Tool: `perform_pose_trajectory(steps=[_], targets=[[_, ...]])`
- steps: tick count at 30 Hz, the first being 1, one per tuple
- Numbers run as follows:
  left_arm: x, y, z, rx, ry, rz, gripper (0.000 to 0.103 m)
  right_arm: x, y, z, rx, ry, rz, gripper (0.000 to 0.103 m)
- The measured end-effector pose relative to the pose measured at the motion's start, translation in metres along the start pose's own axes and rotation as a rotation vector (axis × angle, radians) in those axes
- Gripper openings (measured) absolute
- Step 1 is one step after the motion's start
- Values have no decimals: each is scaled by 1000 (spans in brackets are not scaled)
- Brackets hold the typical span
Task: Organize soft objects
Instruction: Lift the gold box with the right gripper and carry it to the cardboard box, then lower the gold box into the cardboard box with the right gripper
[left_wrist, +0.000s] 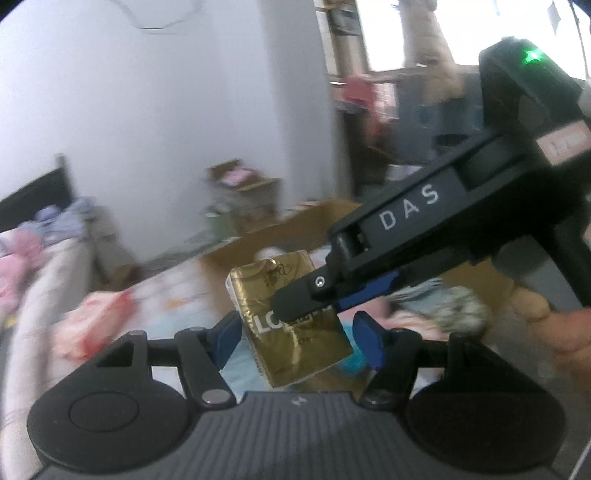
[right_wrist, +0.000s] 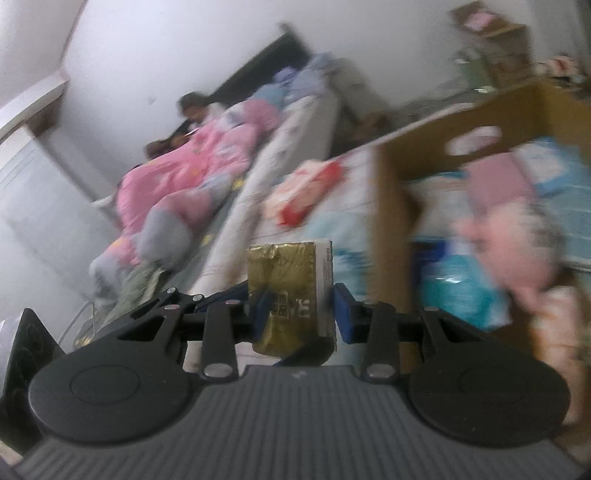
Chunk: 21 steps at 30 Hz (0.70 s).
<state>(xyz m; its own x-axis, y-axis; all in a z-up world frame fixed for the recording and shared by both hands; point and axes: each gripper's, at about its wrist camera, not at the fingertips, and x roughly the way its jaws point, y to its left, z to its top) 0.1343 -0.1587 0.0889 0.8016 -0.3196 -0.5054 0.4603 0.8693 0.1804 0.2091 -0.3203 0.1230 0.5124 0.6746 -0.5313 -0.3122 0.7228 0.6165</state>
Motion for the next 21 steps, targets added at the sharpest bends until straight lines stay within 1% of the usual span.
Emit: perform_pose_trajectory(steps=[3, 5, 6, 7, 8, 11, 14, 16, 18, 21], targets=[[26, -27, 8, 40, 27, -78, 68, -23, -35, 4, 39, 2, -70, 36], [41, -40, 10, 49, 64, -123, 70, -31, -56, 6, 57, 12, -106, 35], [49, -45, 10, 51, 88, -139, 72, -32, -66, 7, 67, 21, -124, 35], [53, -49, 11, 51, 106, -143, 76, -33, -75, 7, 76, 32, -145, 35], [56, -50, 9, 50, 116, -138, 78, -31, -85, 8, 76, 47, -171, 35], [54, -41, 3, 41, 121, -116, 79, -20, -109, 6, 84, 109, -225, 35], [49, -25, 2, 4, 122, -89, 79, -2, -123, 3, 88, 166, -281, 35], [42, -10, 3, -30, 119, -67, 79, 0, -126, 1, 67, 168, -298, 35], [34, 3, 2, -64, 110, -46, 79, -3, -123, 4, 45, 150, -309, 35], [25, 18, 3, -110, 102, -16, 80, -8, -121, 7, 17, 122, -357, 36]])
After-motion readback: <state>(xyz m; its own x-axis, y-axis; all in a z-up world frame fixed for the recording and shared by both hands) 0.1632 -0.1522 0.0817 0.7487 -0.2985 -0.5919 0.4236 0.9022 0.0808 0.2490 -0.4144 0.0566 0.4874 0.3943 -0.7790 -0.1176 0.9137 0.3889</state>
